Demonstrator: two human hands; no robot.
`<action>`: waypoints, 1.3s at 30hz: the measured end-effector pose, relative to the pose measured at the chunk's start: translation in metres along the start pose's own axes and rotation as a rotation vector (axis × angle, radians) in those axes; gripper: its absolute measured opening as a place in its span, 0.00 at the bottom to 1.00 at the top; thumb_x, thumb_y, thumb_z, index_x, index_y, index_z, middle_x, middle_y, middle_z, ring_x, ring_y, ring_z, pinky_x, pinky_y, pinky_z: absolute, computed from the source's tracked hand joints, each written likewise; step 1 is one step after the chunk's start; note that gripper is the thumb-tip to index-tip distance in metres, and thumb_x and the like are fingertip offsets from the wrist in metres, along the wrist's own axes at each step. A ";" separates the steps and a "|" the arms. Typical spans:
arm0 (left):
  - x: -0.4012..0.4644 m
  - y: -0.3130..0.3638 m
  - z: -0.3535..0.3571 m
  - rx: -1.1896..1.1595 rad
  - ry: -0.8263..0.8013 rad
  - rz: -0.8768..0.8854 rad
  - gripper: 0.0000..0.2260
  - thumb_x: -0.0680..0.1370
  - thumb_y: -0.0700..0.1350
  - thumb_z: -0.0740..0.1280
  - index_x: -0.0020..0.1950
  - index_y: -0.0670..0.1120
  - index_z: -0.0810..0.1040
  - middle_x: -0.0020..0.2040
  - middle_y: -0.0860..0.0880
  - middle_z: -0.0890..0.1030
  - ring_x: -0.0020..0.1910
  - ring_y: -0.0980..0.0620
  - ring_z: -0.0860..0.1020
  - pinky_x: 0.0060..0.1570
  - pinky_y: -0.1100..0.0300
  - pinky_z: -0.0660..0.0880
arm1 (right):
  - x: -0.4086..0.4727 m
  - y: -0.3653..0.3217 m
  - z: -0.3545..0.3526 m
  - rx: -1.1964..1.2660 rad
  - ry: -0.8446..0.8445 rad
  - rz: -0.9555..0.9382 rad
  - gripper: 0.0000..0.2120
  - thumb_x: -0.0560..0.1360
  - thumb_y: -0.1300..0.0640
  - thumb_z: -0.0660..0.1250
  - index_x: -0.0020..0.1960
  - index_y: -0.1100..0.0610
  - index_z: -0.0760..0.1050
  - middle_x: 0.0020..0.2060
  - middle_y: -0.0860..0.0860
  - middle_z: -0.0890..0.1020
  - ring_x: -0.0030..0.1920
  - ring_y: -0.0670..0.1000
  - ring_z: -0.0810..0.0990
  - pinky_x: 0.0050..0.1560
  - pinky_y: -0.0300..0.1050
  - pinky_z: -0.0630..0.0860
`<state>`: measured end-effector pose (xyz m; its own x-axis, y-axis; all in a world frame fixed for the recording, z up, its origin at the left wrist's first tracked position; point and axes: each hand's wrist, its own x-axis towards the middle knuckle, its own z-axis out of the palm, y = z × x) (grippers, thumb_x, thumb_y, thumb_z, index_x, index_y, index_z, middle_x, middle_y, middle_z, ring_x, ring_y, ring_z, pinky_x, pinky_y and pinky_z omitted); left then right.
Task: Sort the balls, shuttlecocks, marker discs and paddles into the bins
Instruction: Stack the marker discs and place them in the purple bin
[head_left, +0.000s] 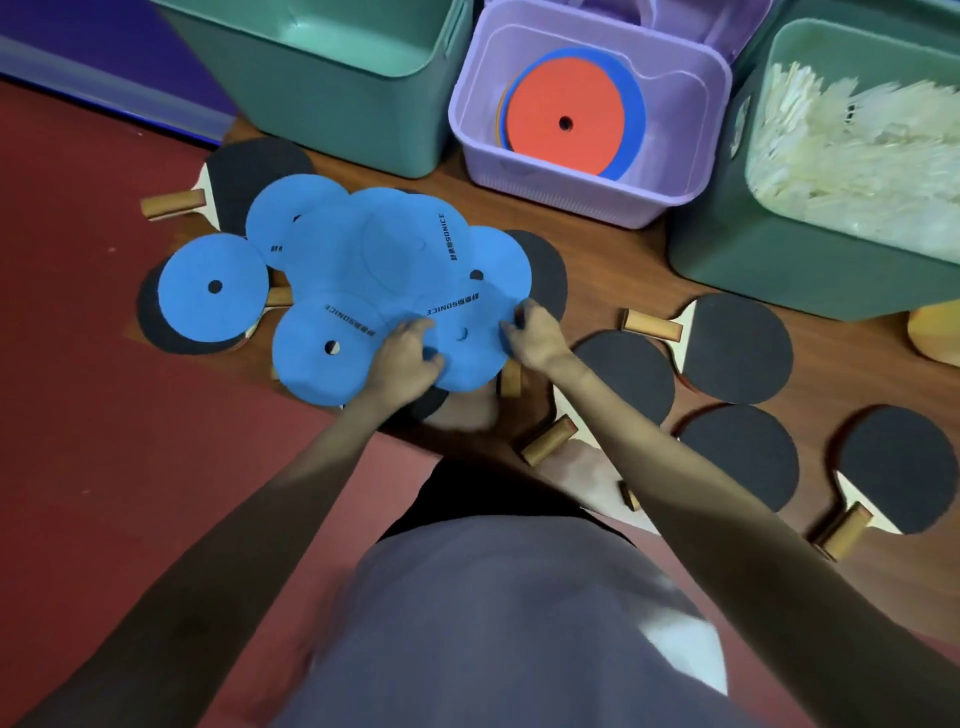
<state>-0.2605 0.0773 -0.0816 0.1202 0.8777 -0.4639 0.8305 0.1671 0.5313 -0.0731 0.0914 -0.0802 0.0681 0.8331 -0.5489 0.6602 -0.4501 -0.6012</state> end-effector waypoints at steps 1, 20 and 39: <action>-0.003 0.000 0.001 -0.018 -0.007 -0.005 0.23 0.77 0.41 0.65 0.72 0.40 0.68 0.69 0.42 0.71 0.69 0.44 0.69 0.65 0.56 0.65 | -0.004 0.003 -0.003 -0.024 -0.021 -0.048 0.07 0.79 0.60 0.58 0.53 0.64 0.67 0.47 0.59 0.77 0.47 0.58 0.75 0.44 0.50 0.71; -0.035 -0.016 -0.045 -1.494 -0.177 -0.126 0.16 0.79 0.40 0.65 0.68 0.44 0.73 0.64 0.46 0.79 0.63 0.46 0.77 0.57 0.52 0.78 | -0.055 -0.024 0.009 0.665 -0.044 -0.254 0.04 0.81 0.64 0.57 0.51 0.58 0.68 0.24 0.52 0.71 0.23 0.46 0.68 0.27 0.36 0.67; 0.011 -0.170 -0.200 -1.089 0.066 -0.202 0.09 0.79 0.39 0.66 0.56 0.50 0.79 0.54 0.51 0.83 0.55 0.48 0.81 0.52 0.49 0.79 | 0.002 -0.119 0.149 -0.057 0.164 0.160 0.29 0.68 0.51 0.76 0.59 0.65 0.67 0.58 0.60 0.68 0.60 0.59 0.67 0.60 0.47 0.67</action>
<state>-0.5091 0.1480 -0.0355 -0.0195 0.8062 -0.5913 -0.0946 0.5873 0.8038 -0.2630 0.0988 -0.0962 0.2929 0.7956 -0.5304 0.6720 -0.5659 -0.4777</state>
